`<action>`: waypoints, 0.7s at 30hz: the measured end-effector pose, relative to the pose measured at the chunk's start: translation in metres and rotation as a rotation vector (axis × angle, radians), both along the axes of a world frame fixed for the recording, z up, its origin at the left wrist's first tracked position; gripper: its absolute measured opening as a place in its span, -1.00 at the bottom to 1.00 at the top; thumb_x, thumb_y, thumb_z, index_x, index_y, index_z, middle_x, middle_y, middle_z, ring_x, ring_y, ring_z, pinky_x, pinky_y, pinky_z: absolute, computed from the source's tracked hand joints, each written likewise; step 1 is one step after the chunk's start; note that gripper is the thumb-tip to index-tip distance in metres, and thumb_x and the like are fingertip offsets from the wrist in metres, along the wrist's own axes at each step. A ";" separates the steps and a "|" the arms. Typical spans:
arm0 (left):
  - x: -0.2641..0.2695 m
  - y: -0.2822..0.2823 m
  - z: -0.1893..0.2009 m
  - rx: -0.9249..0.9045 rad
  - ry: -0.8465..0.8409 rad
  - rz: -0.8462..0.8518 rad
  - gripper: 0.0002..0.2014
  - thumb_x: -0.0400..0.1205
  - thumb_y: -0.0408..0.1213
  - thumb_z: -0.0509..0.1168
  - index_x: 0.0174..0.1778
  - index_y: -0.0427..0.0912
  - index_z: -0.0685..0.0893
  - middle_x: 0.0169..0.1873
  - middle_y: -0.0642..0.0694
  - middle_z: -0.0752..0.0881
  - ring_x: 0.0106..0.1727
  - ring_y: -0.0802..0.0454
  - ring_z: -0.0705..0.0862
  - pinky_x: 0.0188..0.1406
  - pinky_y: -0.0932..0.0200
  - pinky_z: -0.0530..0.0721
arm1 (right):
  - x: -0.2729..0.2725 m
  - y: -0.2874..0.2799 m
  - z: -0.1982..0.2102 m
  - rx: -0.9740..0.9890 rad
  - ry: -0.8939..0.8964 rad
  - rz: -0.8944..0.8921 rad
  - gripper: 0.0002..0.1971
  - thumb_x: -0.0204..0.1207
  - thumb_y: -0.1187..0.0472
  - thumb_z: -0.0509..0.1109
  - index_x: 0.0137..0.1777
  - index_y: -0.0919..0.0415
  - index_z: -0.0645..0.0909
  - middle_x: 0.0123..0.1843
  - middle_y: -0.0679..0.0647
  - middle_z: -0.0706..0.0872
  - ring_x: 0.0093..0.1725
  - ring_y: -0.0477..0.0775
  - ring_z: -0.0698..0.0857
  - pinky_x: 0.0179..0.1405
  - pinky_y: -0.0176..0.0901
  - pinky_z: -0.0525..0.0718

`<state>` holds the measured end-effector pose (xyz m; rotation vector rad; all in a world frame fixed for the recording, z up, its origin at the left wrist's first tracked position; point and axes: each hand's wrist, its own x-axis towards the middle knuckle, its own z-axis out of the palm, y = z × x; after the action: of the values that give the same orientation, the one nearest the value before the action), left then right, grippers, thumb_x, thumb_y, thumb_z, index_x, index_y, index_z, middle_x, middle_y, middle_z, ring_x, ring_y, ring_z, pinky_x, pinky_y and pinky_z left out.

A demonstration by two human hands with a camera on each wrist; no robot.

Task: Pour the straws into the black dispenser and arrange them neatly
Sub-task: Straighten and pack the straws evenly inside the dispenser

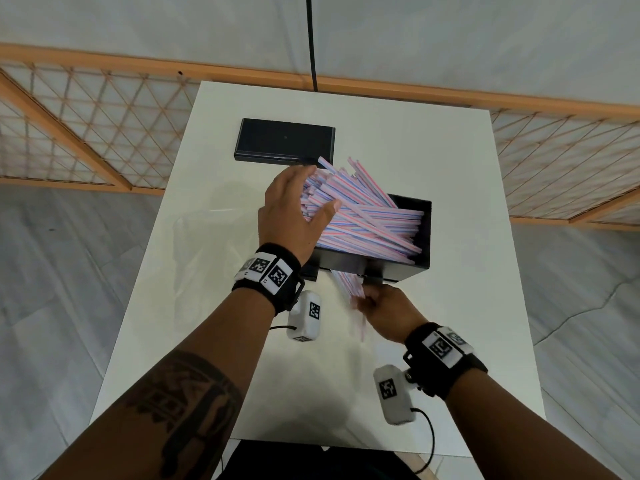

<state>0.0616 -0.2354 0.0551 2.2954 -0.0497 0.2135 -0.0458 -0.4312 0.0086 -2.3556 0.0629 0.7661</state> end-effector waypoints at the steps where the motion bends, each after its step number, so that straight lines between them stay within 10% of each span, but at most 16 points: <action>1: -0.001 -0.001 0.000 -0.004 0.004 0.000 -0.39 0.53 0.27 0.36 0.47 0.16 0.47 0.46 0.11 0.50 0.43 0.07 0.50 0.29 -0.17 0.65 | -0.001 -0.003 0.009 -0.007 -0.005 0.034 -0.78 0.73 0.06 0.30 -0.13 0.04 0.68 -0.08 0.06 0.72 -0.04 0.10 0.65 -0.10 -0.15 0.47; 12: -0.003 -0.003 0.005 -0.086 -0.005 -0.063 -0.42 0.55 0.26 0.33 0.45 0.10 0.51 0.42 0.09 0.52 0.39 0.08 0.51 0.36 -0.03 0.60 | -0.023 -0.050 0.162 -0.196 -0.179 0.472 -0.68 0.70 -0.01 0.29 -0.31 -0.15 0.37 -0.46 -0.15 0.51 -0.43 -0.16 0.45 -0.32 -0.06 0.47; 18: -0.003 0.009 0.024 -0.711 0.294 0.006 -0.48 0.76 0.25 0.00 0.50 0.10 0.57 0.42 0.09 0.64 0.40 0.19 0.63 0.36 0.11 0.58 | 0.019 -0.069 0.216 -0.217 -0.412 0.308 -0.78 0.68 -0.04 0.29 -0.17 0.00 0.59 -0.46 -0.09 0.64 -0.42 -0.20 0.58 -0.42 -0.27 0.48; 21: -0.005 0.013 0.039 -0.738 0.254 0.102 -0.40 0.79 0.21 -0.24 0.52 0.10 0.57 0.45 0.14 0.61 0.44 0.31 0.55 0.49 0.17 0.45 | 0.050 -0.065 0.202 -0.116 -0.496 0.257 -0.77 0.72 0.01 0.31 -0.13 0.08 0.62 -0.46 -0.06 0.57 -0.39 -0.16 0.55 -0.35 -0.31 0.45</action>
<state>0.0569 -0.2224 0.0939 1.5721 0.2397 -0.0166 0.0038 -0.4965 0.2110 -2.6295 -0.4230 0.2766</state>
